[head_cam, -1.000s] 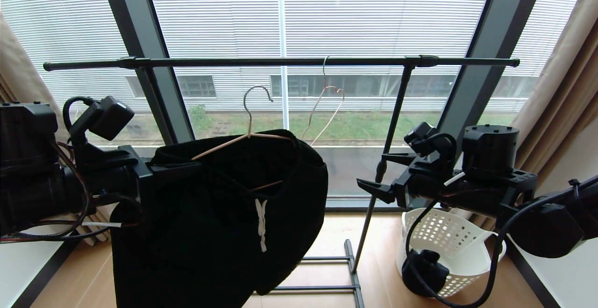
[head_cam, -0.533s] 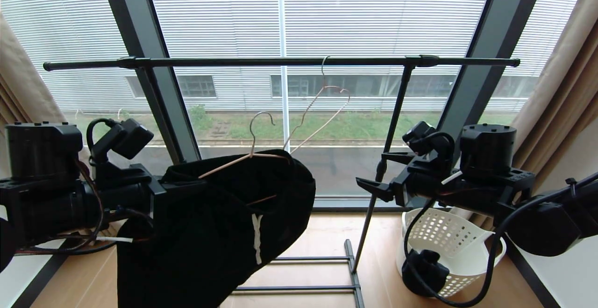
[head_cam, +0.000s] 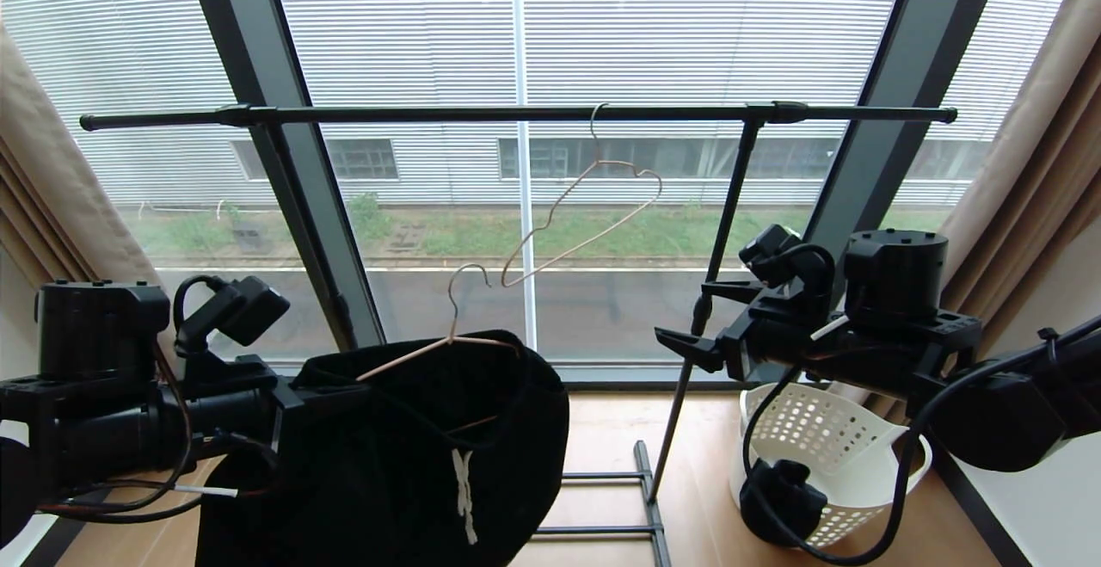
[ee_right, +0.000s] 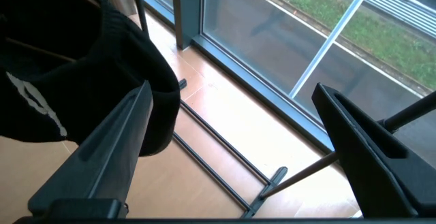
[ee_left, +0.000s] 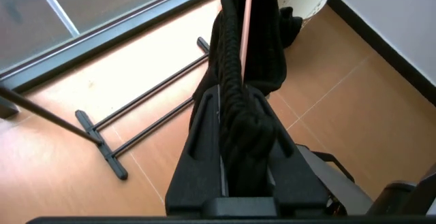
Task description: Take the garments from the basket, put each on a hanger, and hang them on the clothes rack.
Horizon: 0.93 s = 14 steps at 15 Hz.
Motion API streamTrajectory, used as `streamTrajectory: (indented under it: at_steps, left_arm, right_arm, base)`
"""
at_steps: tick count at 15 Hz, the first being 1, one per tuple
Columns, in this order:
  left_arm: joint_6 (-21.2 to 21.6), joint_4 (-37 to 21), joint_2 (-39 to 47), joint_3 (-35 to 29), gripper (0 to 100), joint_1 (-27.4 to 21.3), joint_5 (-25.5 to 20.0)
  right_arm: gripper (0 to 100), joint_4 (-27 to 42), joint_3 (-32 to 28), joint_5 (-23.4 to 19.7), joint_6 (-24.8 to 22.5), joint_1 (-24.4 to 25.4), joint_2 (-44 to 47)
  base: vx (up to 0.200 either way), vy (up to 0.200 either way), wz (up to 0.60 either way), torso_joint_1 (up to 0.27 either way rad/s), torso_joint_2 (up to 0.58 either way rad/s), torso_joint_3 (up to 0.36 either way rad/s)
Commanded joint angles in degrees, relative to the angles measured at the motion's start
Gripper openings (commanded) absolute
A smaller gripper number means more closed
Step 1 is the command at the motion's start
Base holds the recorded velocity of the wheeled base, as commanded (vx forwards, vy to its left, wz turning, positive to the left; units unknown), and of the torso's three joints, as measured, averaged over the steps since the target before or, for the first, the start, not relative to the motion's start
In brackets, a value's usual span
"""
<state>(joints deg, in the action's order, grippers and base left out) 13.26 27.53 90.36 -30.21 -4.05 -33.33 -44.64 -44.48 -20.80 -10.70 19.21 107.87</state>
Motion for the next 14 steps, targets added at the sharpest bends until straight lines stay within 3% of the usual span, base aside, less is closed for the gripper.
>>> streamTrajectory:
  at_steps: [1,7,8,14]
  left_arm:
    - [0.18,0.07,2.98,-0.38,0,1.23,1.16]
    - [-0.26,0.16,7.11,-6.18,0,3.34,3.8]
    - [-0.34,0.16,8.61,-9.87,0,3.34,5.47]
    - [-6.67,0.16,12.83,-20.59,0,1.76,8.37]
  right_arm:
    - [100,-0.01,0.01,-0.03,-0.02,0.04,0.14]
    - [100,-0.09,0.01,-0.03,-0.02,0.12,0.67]
    - [100,-0.09,0.01,-0.03,-0.02,0.12,0.93]
    - [100,-0.09,0.01,-0.03,-0.02,0.12,0.93]
  base:
    - [0.0,0.0,0.0,0.0,0.0,0.0]
    - [0.0,0.0,0.0,0.0,0.0,0.0]
    - [0.0,0.0,0.0,0.0,0.0,0.0]
    - [0.0,0.0,0.0,0.0,0.0,0.0]
